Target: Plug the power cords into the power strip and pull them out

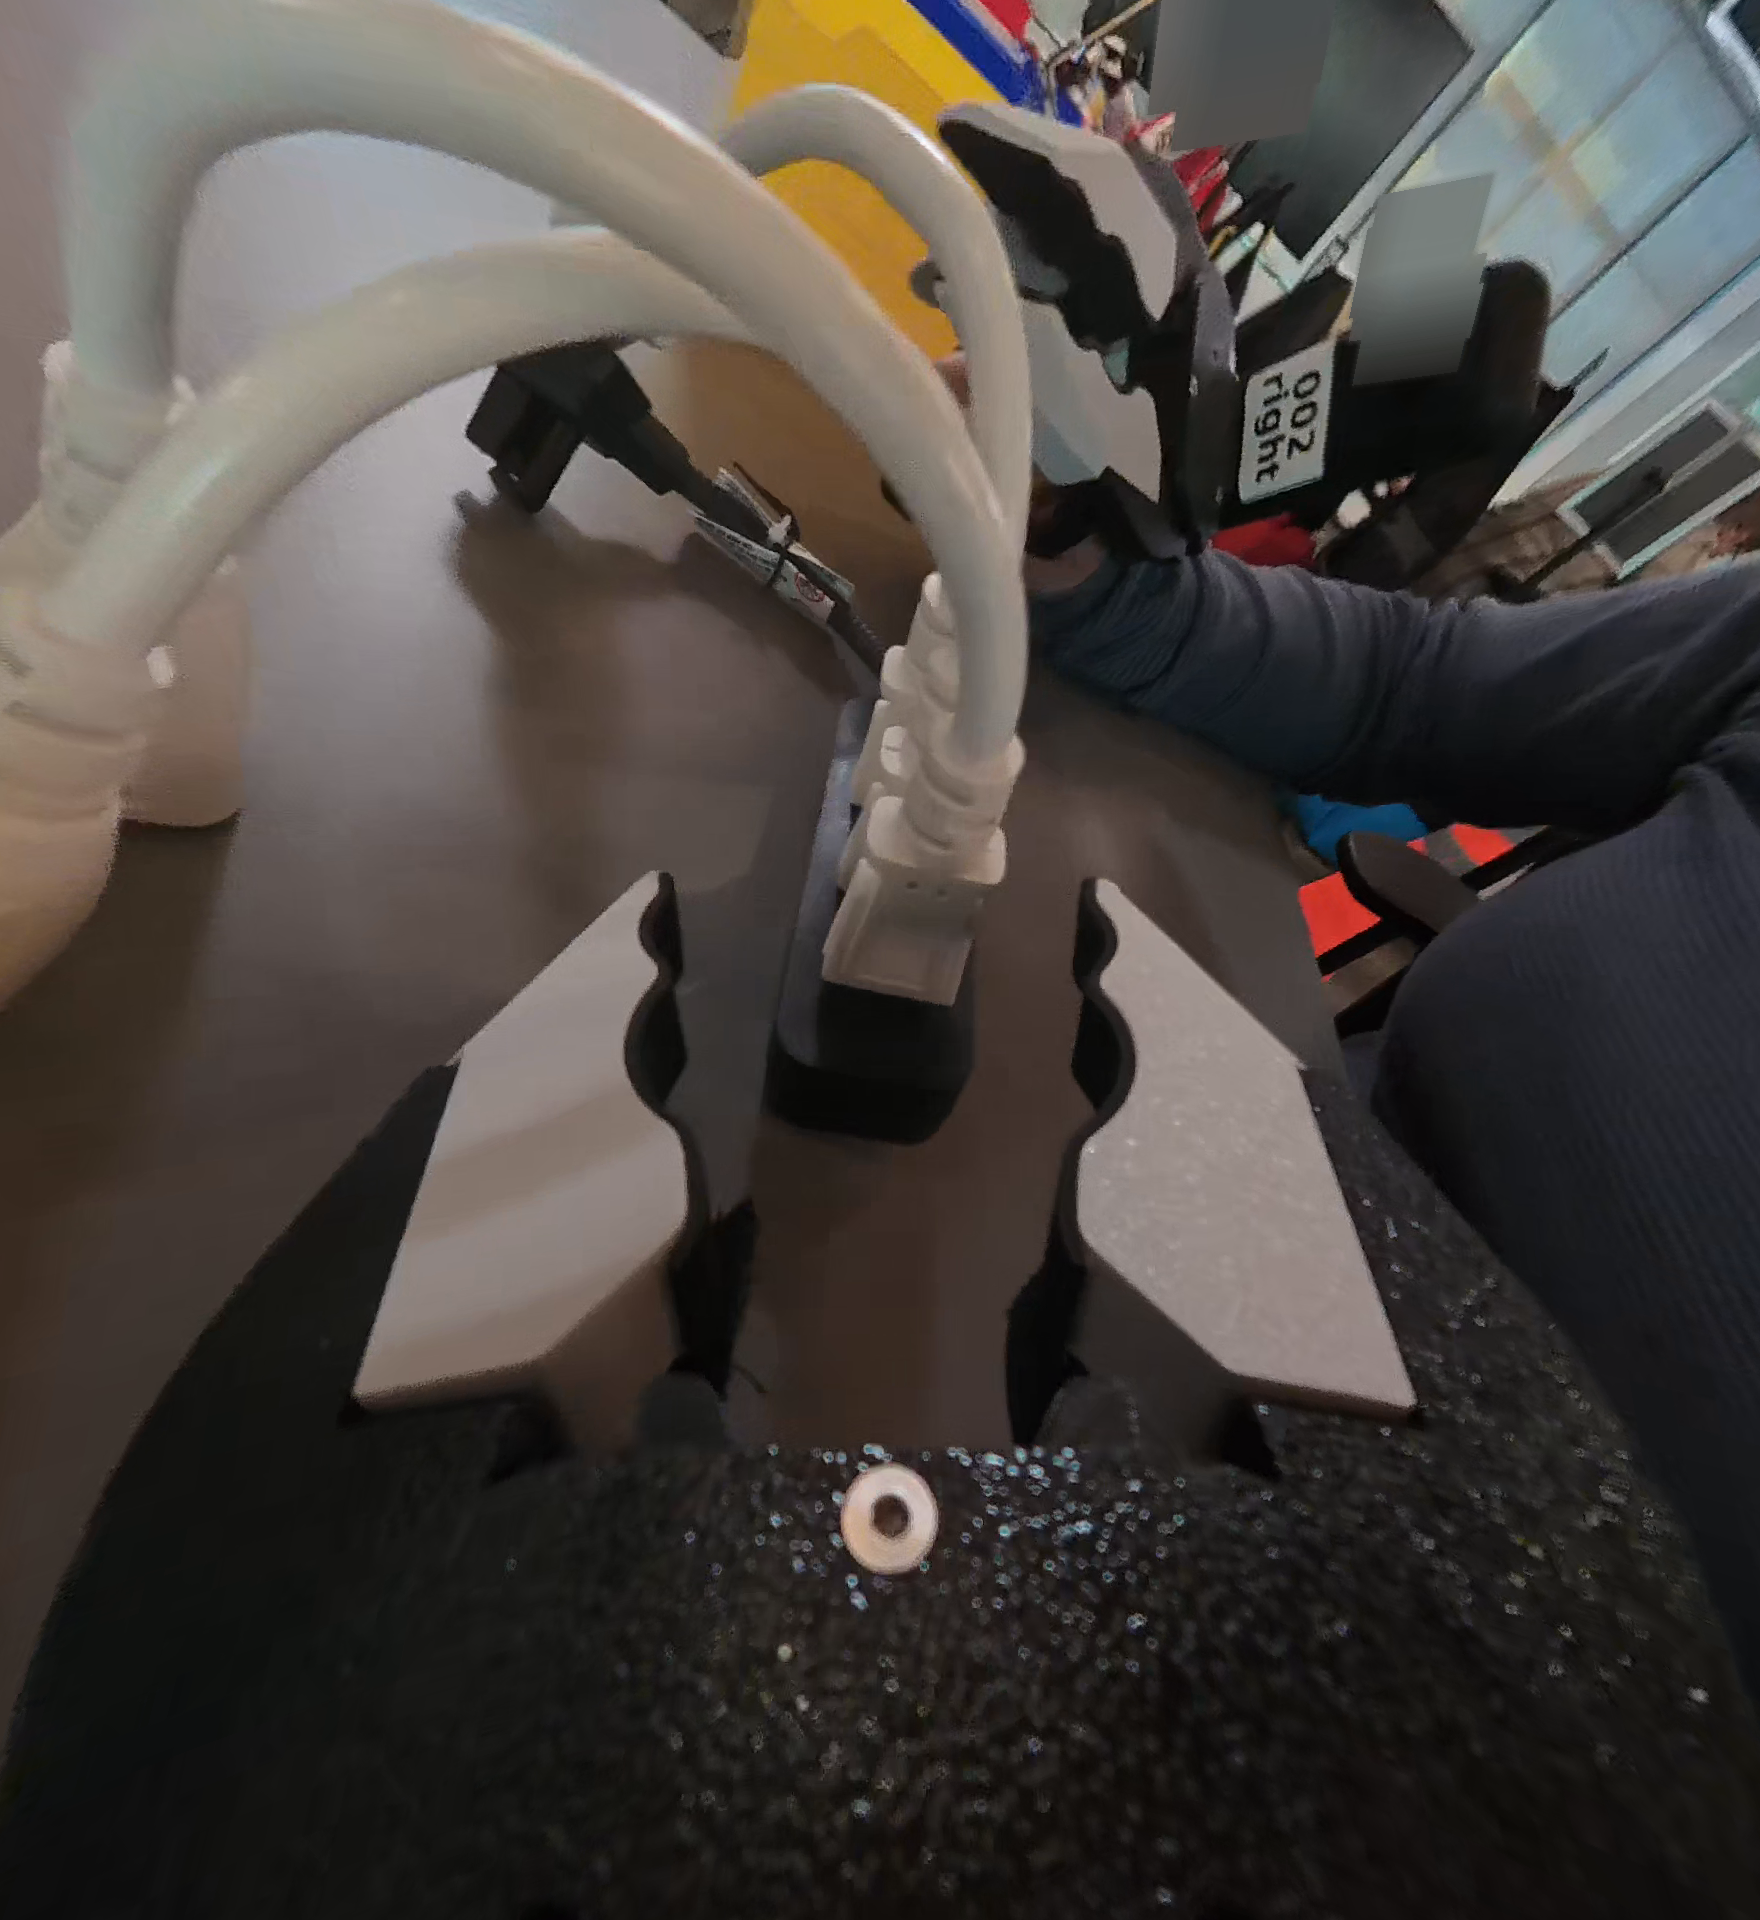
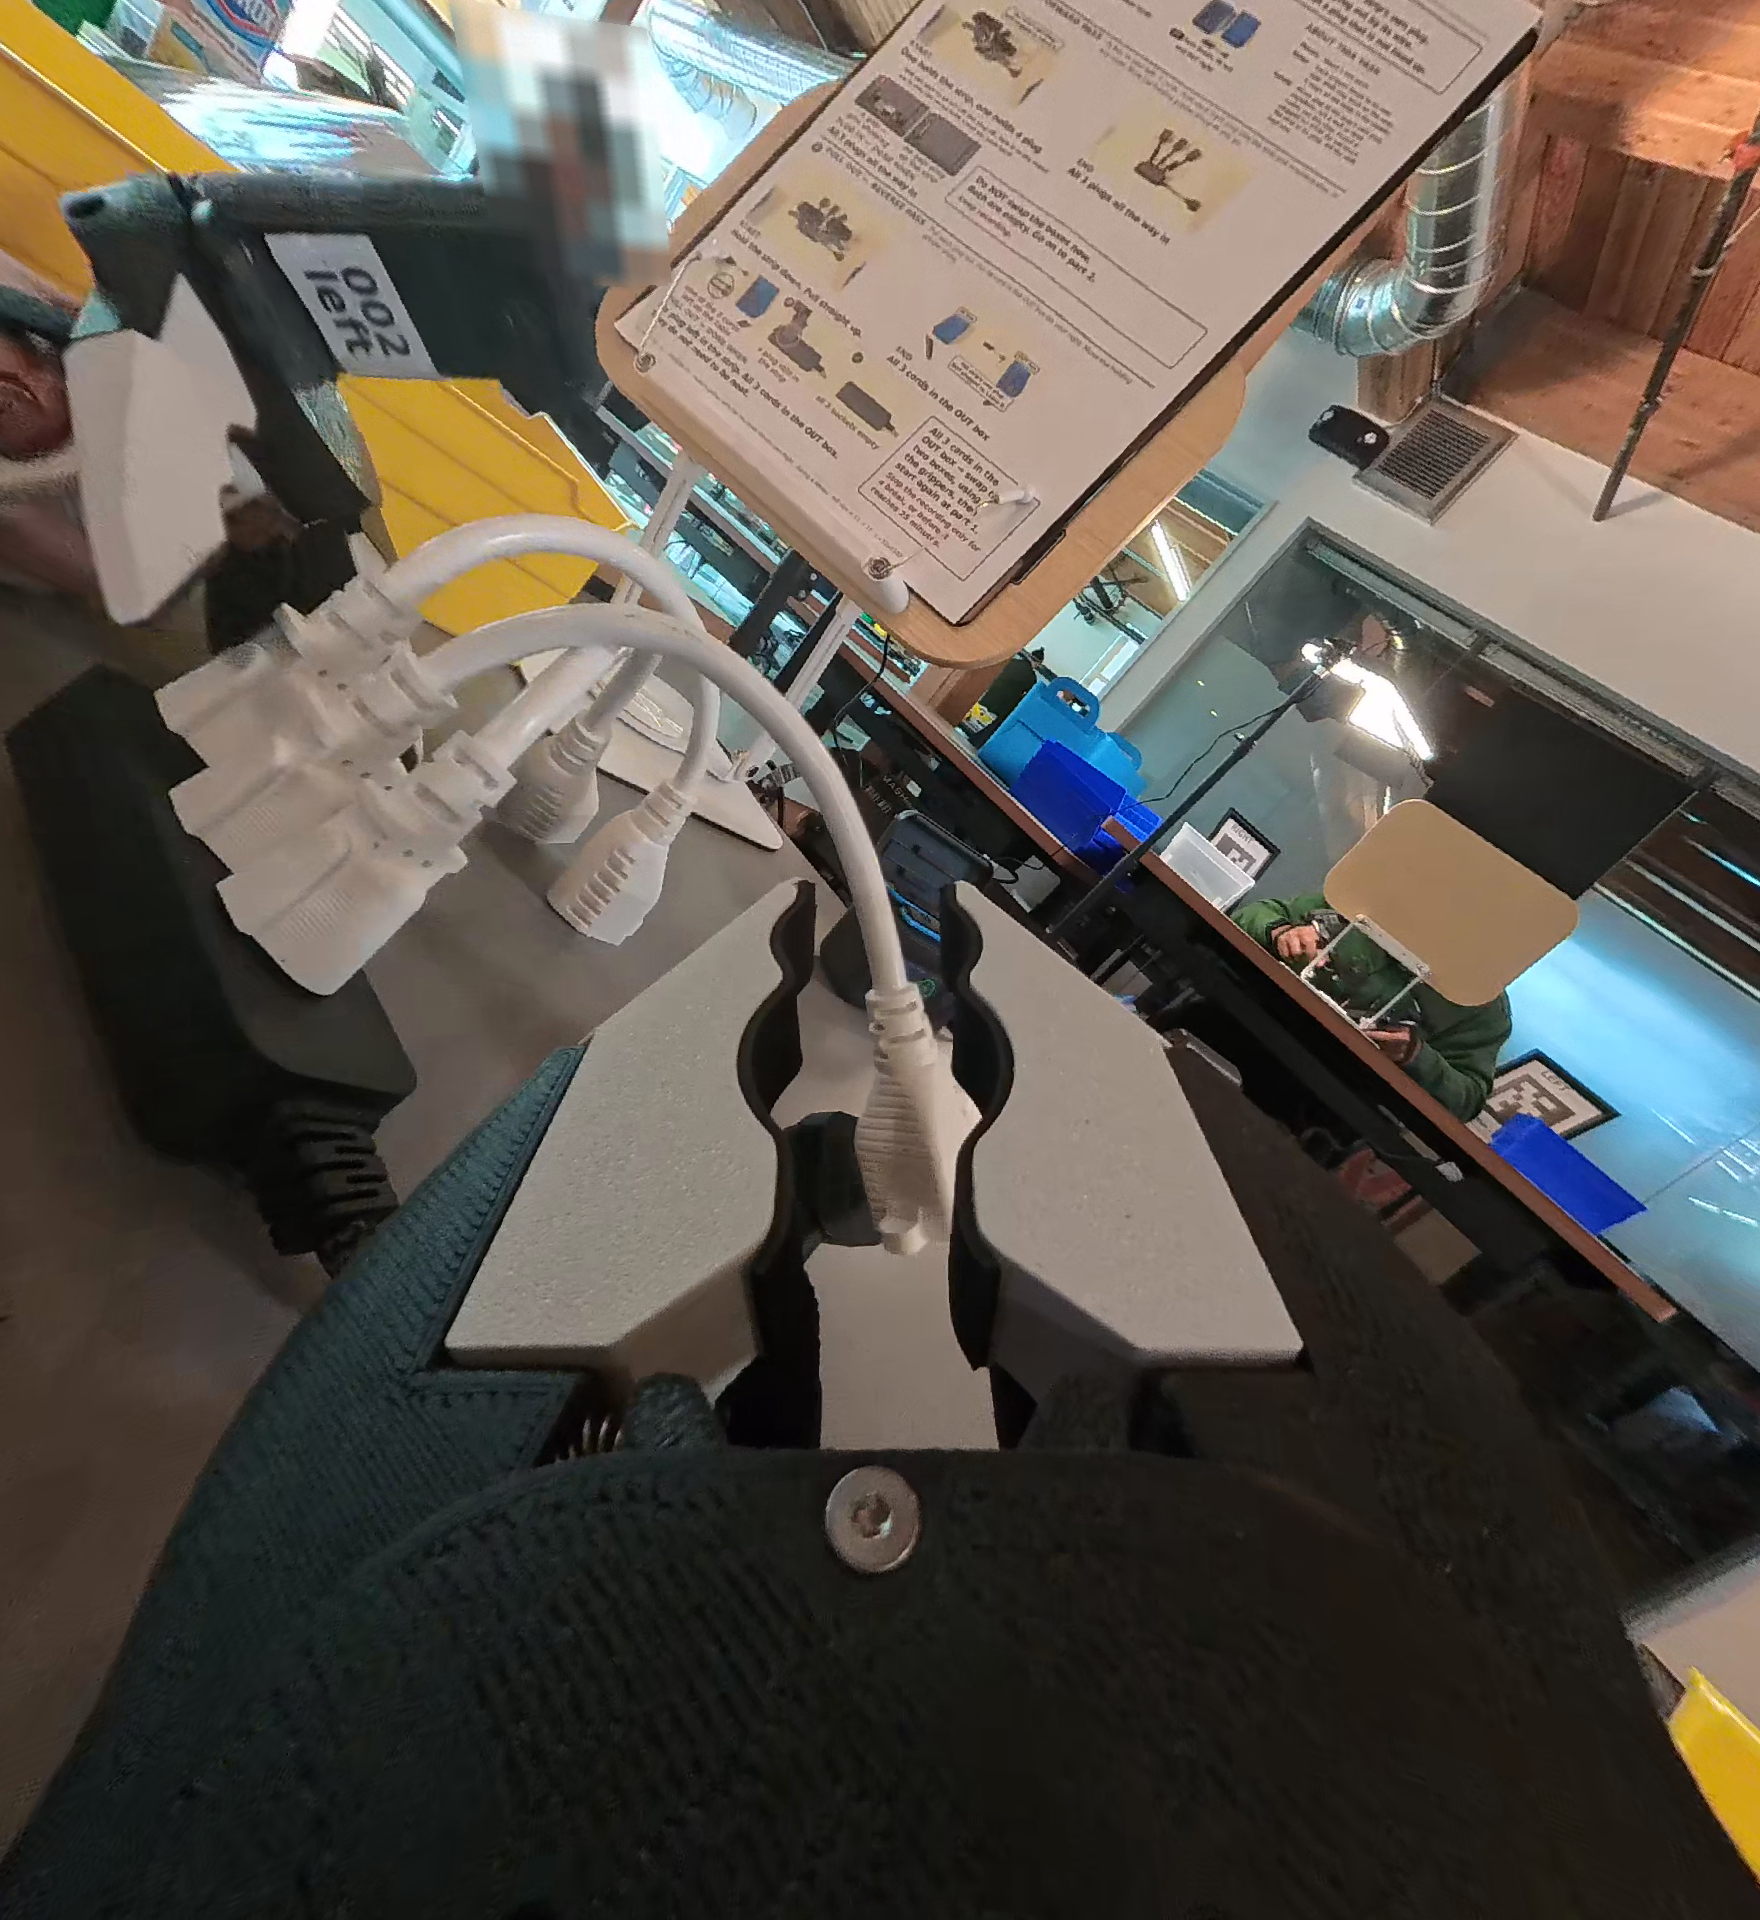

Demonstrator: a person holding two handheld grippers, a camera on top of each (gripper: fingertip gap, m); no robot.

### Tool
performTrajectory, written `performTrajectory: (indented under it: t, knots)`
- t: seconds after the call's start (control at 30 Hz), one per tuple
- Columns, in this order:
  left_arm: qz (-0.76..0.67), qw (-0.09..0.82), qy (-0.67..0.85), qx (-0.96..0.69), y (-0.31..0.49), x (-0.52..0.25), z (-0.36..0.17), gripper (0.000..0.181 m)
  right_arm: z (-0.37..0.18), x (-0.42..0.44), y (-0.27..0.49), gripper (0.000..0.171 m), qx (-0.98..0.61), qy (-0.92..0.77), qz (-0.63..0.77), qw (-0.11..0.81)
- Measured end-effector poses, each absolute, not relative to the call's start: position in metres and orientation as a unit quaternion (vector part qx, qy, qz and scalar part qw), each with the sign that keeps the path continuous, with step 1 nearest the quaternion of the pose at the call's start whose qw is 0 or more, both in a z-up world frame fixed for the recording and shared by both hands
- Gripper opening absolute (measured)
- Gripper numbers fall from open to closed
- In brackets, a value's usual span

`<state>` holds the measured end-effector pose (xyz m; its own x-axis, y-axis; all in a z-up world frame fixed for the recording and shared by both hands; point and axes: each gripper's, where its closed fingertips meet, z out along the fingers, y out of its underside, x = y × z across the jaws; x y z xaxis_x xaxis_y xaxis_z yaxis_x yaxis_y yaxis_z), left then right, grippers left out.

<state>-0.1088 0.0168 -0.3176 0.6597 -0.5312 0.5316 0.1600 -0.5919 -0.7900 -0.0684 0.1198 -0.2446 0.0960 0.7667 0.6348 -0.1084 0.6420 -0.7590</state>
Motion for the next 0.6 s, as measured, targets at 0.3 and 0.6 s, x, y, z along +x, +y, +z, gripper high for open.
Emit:
performTrajectory:
  t: [0.3,0.6]
  knots:
    - [-0.196,0.563,0.245,-0.765,0.022,-0.110,-0.301,0.023,-0.246,-0.069,0.119,0.022,-0.277,-0.595,0.322,0.682]
    - [-0.063,0.584,0.240,-0.773,0.038,-0.112,-0.302,0.023,-0.248,-0.071,0.113,0.022,-0.269,-0.603,0.323,0.678]
